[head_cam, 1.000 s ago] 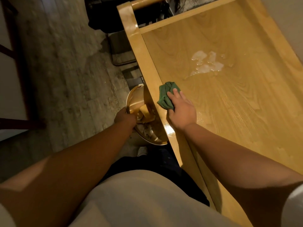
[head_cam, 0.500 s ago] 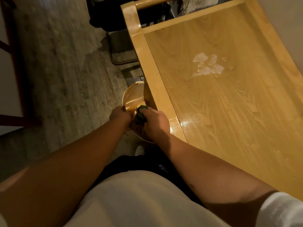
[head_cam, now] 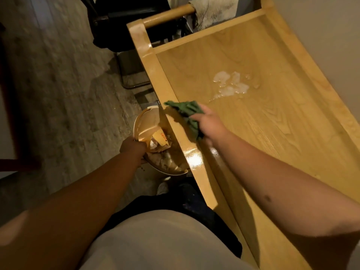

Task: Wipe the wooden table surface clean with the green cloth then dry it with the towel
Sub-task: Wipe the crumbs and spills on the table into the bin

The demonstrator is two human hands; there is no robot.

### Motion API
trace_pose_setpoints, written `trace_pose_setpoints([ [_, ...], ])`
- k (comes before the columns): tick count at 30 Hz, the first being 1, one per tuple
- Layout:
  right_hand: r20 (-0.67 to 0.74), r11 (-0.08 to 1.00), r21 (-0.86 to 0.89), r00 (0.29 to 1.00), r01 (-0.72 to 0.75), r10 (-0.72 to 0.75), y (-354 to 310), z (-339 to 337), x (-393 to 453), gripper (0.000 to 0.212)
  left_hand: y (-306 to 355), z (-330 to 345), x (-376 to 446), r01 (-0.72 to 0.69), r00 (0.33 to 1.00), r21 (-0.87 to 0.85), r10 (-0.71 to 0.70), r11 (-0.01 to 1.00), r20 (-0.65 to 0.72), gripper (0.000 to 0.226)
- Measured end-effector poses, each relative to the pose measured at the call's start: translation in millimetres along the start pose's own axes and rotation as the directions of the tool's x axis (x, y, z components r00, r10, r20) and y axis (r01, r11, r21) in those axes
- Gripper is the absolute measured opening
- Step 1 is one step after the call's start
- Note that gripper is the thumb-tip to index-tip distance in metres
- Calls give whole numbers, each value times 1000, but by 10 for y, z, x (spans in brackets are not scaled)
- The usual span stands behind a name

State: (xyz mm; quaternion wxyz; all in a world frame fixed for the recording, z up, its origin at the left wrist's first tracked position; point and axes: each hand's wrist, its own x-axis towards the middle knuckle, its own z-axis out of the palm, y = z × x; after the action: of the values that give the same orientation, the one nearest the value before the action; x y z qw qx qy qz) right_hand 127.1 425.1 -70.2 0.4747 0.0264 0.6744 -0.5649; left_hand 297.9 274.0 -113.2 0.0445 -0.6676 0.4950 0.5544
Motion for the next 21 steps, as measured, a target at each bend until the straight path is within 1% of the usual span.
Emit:
trace_pose_setpoints([
  [3,-161,991,58,980,125,-114,-299,-497,187,55,27,47,6,7,1000,23,-7,1000,2,56],
  [5,-301,976,-12,930,218,-212,-467,-871,313,51,31,89,5,18,1000,17,-18,1000,15,61],
  [6,-379,965,-77,888,249,-259,-527,-1064,362,49,27,110,5,26,999,11,-26,1000,21,62],
  [8,-518,937,-229,782,264,-347,-589,-1446,447,49,11,149,15,39,999,-10,-39,999,28,57],
  [9,-573,922,-304,726,241,-379,-589,-1621,477,50,1,164,24,43,999,-22,-43,999,26,54],
  [10,-606,910,-358,690,206,-395,-568,-1773,516,51,-6,175,33,50,999,-35,-49,998,20,52],
  [11,-604,892,-424,686,156,-406,-524,-1902,569,52,-9,183,41,58,998,-46,-57,997,15,50],
  [12,-549,842,-533,724,82,-418,-455,-2000,640,54,-10,190,46,67,998,-54,-66,996,14,48],
  [13,-455,738,-675,792,-8,-407,-378,-2042,697,58,-9,197,56,73,997,-61,-73,995,15,48],
  [14,-362,594,-801,849,-72,-385,-297,-2056,756,65,-8,208,73,77,997,-63,-76,995,18,48],
  [15,-299,445,-889,875,-110,-380,-232,-2040,800,72,-8,217,89,78,997,-62,-77,995,21,49],
  [16,-259,337,-934,880,-122,-398,-198,-2005,831,77,-7,228,99,79,997,-61,-78,995,22,51],
  [17,-242,295,-948,875,-121,-419,-188,-1963,847,79,-2,241,104,80,997,-62,-79,995,21,52],
  [21,-193,245,-966,866,-84,-461,-154,-1934,863,78,-4,297,141,78,997,-85,-76,993,29,51],
])
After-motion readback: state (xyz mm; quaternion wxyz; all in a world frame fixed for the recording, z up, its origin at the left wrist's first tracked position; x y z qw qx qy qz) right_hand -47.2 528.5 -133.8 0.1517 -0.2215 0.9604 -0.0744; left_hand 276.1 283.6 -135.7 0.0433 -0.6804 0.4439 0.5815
